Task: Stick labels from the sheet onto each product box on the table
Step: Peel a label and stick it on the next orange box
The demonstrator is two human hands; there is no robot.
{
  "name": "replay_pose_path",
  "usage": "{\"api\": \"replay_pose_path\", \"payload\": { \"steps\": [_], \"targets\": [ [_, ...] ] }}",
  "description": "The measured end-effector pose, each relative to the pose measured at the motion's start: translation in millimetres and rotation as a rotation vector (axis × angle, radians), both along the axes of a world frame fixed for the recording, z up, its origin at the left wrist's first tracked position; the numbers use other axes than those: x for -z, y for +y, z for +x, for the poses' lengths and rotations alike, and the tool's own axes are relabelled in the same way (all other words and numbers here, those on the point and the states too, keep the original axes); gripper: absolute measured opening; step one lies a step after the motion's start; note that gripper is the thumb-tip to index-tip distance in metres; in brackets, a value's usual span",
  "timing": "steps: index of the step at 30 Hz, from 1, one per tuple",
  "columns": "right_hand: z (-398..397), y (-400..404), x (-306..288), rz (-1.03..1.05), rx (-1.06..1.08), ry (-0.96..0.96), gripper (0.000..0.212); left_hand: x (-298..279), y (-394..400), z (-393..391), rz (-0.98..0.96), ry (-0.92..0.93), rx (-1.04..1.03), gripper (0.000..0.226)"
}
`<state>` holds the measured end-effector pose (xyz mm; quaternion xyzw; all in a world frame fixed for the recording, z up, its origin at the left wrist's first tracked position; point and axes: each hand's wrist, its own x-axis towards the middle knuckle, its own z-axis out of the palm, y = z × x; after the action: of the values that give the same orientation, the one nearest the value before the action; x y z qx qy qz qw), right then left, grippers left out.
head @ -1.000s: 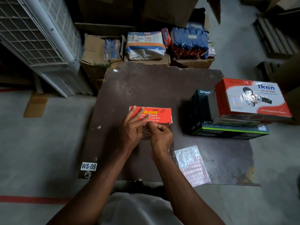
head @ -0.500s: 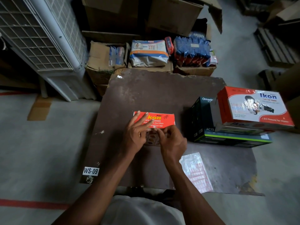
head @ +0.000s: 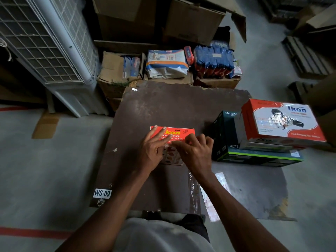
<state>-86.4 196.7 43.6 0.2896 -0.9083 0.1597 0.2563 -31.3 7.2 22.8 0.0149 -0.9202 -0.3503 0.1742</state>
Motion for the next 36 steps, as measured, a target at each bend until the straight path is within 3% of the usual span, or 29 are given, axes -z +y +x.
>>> {"api": "replay_pose_path", "payload": {
  "steps": [4,10,17,25,36],
  "targets": [
    [-3.8,2.7,0.6,-0.039,0.016,-0.044,0.014,-1.2,-2.4,-4.3,-0.043,-0.032,0.005,0.05],
    [-12.9,3.1,0.1,-0.101,-0.037,-0.262,0.027,-0.6,-5.6,-4.1,-0.035,0.009,0.0,0.058],
    [-18.6,-9.6,-0.9,-0.051,-0.163,-0.202,0.012,2.1,-2.4,-6.0,-0.016,0.043,-0.008,0.051],
    [-23.7,0.8,0.1,-0.095,-0.134,-0.234,0.014,0.8,-11.0,-16.2,-0.063,0.022,0.051,0.048],
    [-30.7,-12.1,-4.0,0.203,-0.162,-0.437,0.077,1.0,-14.7,-24.4,0.034,0.08,0.052,0.048]
  ]
}}
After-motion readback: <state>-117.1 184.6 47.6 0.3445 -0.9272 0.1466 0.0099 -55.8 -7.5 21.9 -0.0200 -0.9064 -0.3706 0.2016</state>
